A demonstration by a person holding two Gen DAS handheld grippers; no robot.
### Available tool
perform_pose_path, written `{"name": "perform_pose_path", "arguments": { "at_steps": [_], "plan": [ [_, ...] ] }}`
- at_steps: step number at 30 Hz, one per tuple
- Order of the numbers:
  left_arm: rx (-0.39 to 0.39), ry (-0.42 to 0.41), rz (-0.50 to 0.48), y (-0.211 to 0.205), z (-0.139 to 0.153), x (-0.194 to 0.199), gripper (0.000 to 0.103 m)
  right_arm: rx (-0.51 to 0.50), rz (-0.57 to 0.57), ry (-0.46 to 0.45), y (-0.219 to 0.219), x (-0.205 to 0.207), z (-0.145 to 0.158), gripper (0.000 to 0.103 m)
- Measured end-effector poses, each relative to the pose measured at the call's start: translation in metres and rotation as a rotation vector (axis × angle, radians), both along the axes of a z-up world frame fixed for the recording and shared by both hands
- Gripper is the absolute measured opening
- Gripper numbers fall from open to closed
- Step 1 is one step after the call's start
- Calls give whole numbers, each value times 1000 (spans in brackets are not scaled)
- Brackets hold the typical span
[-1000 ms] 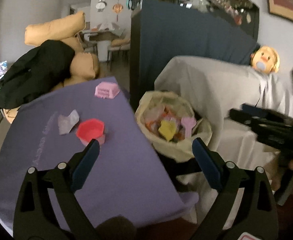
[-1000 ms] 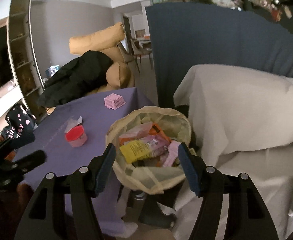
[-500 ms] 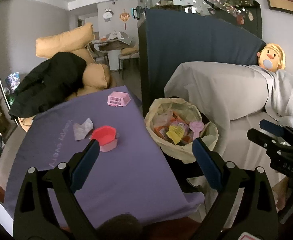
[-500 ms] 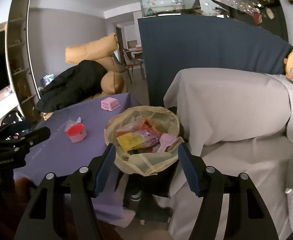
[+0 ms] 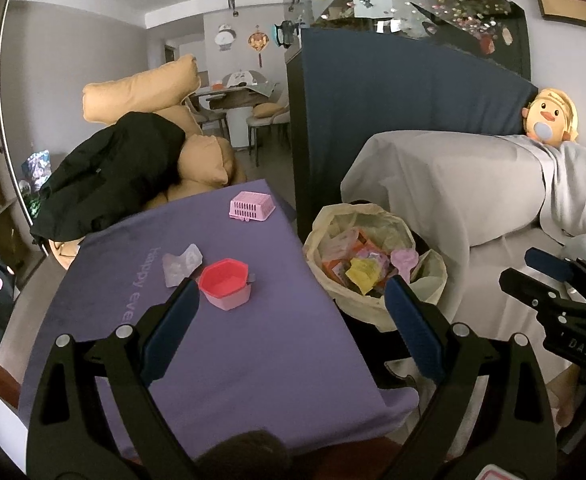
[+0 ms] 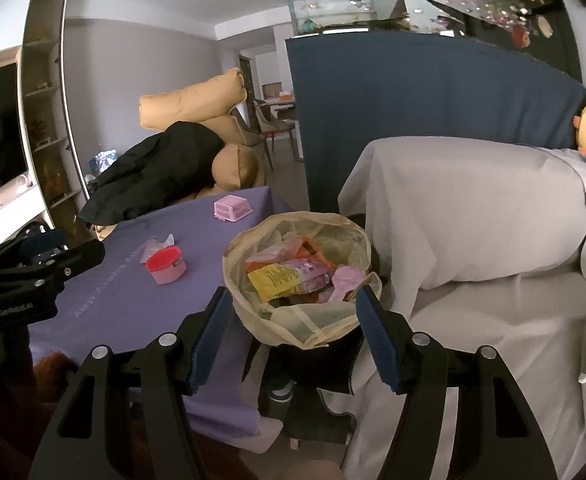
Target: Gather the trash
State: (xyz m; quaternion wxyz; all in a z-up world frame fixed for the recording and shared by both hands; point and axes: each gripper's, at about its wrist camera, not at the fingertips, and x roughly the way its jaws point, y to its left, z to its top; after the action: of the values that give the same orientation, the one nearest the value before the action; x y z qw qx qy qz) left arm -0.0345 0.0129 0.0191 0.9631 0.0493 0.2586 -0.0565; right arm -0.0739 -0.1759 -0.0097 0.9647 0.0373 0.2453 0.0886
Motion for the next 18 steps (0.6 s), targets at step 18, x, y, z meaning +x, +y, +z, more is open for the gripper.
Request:
{"name": "perform_pose_path", "arguments": {
  "at_steps": [18],
  "plan": [
    [0, 2, 0, 0, 0, 0, 89, 2, -1, 5, -1, 1, 0, 61]
  ]
}}
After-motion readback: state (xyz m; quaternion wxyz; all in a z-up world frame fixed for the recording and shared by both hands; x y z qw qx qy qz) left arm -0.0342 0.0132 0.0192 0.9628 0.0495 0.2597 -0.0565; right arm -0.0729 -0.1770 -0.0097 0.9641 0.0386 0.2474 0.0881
